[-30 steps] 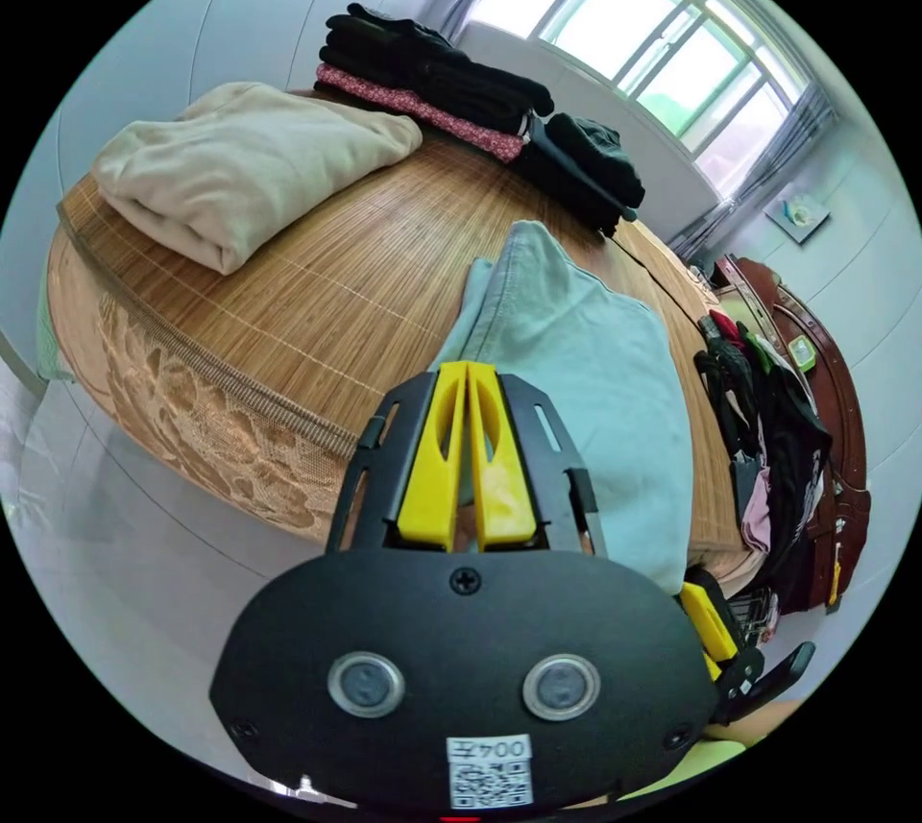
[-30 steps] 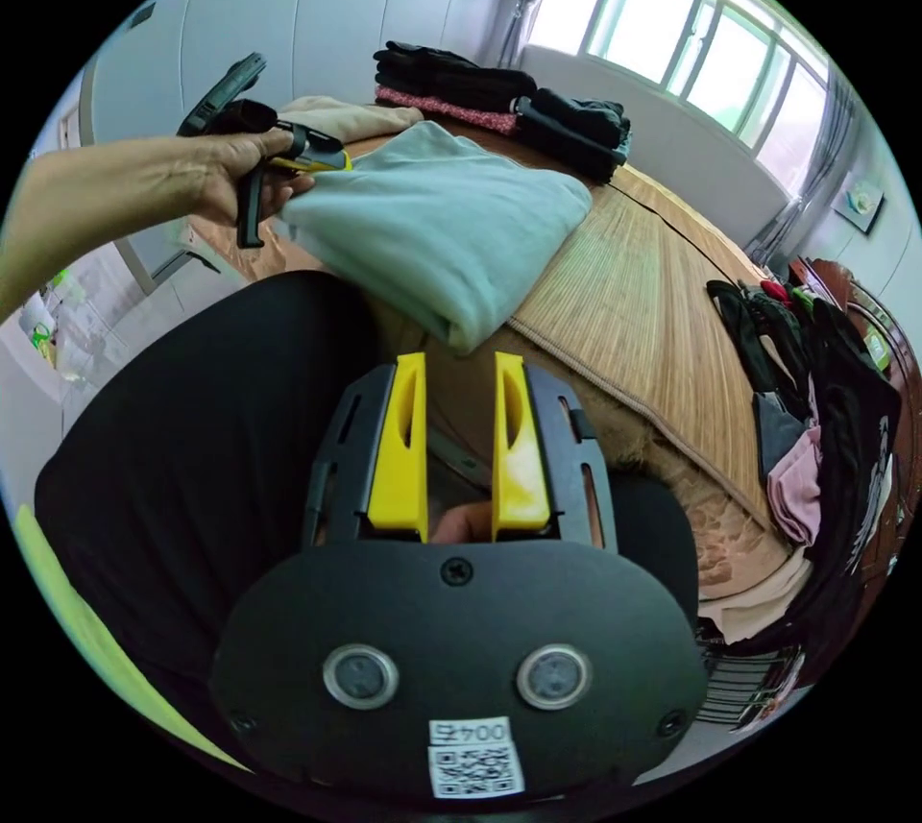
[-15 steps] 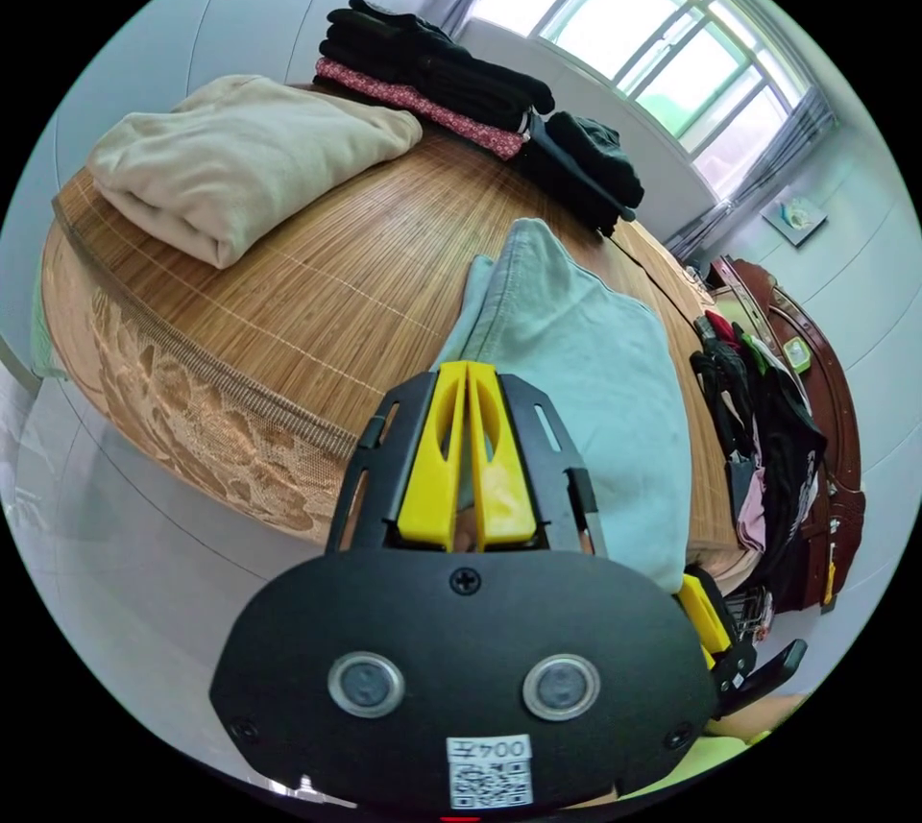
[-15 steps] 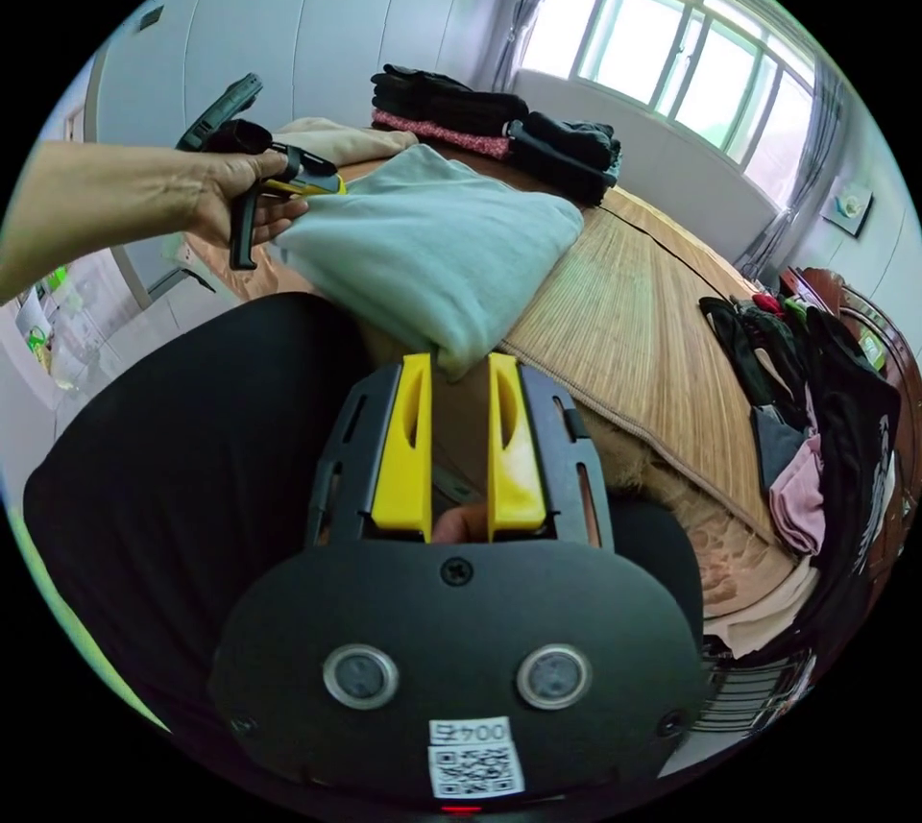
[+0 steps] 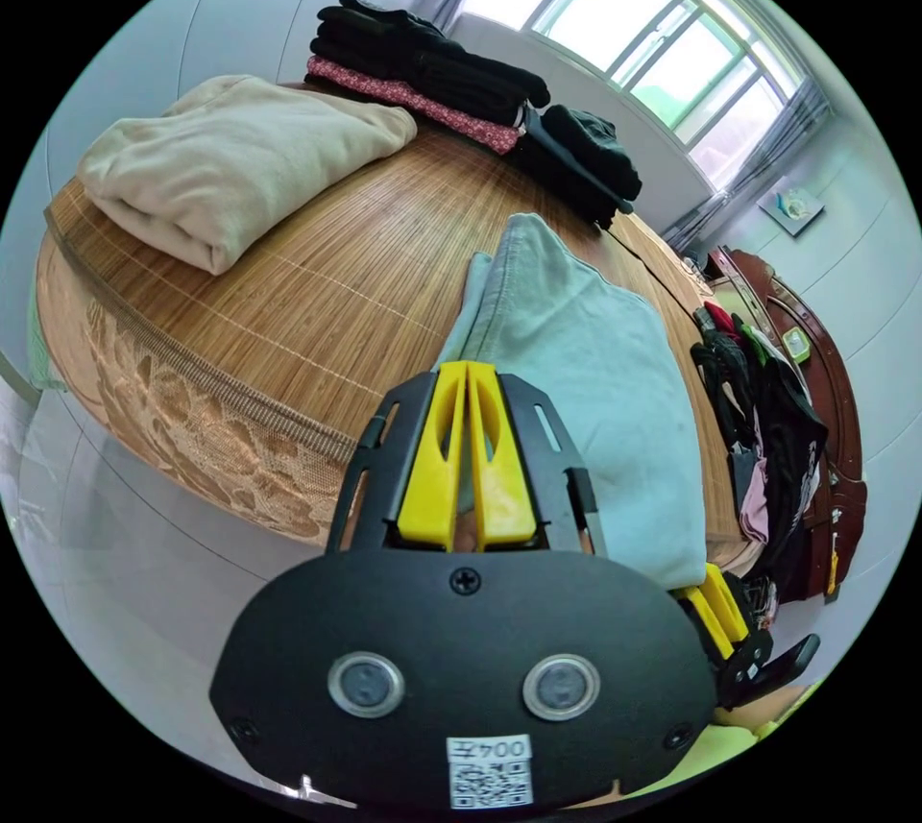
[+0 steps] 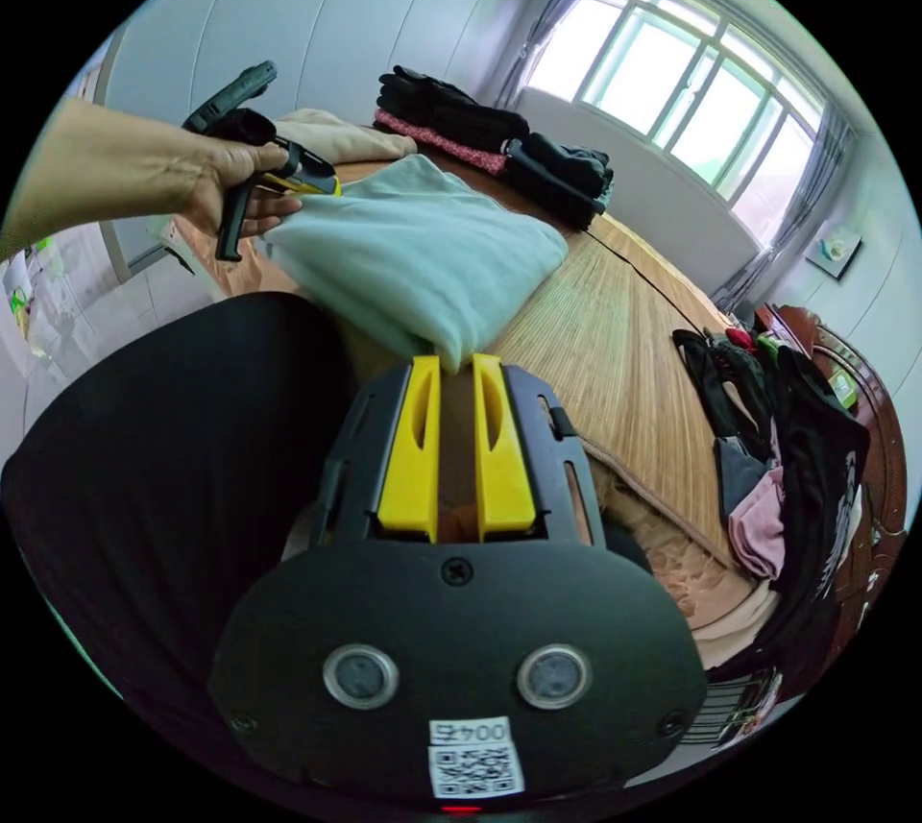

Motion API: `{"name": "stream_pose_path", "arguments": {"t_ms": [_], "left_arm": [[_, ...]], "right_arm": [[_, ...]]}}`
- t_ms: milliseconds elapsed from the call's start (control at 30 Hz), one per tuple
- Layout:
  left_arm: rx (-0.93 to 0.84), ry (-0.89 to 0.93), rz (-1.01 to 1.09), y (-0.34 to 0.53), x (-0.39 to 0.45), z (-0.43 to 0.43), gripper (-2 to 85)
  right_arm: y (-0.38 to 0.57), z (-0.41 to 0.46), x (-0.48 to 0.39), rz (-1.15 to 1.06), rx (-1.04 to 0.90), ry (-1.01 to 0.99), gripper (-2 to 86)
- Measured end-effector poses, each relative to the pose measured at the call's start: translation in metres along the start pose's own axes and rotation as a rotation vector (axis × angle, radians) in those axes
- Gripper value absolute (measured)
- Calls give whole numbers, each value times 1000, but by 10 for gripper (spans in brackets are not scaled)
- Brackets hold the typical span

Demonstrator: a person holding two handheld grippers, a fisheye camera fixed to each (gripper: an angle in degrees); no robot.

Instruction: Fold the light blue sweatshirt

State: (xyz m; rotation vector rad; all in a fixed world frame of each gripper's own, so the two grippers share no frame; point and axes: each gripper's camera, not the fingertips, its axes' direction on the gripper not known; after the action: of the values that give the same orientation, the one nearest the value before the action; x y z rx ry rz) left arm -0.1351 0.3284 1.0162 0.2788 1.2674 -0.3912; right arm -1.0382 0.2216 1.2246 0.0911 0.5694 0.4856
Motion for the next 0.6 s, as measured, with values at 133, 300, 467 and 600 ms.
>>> {"name": "stream_pose_path", "arguments": {"t_ms": [133, 300, 467, 600], "left_arm": [[-17, 9, 7, -1, -1, 2, 1], [-44, 28, 14, -3, -6, 5, 1], [-26, 49, -5, 2, -12, 4, 1], [-8, 141, -105, 8, -25, -8, 1]], "right_arm": [[4, 8, 5, -43, -26, 21, 28], [15, 33, 12, -35, -129, -22, 19], [23, 22, 47, 31, -138, -172, 6], [27, -1, 69, 113, -58, -144, -5]]}}
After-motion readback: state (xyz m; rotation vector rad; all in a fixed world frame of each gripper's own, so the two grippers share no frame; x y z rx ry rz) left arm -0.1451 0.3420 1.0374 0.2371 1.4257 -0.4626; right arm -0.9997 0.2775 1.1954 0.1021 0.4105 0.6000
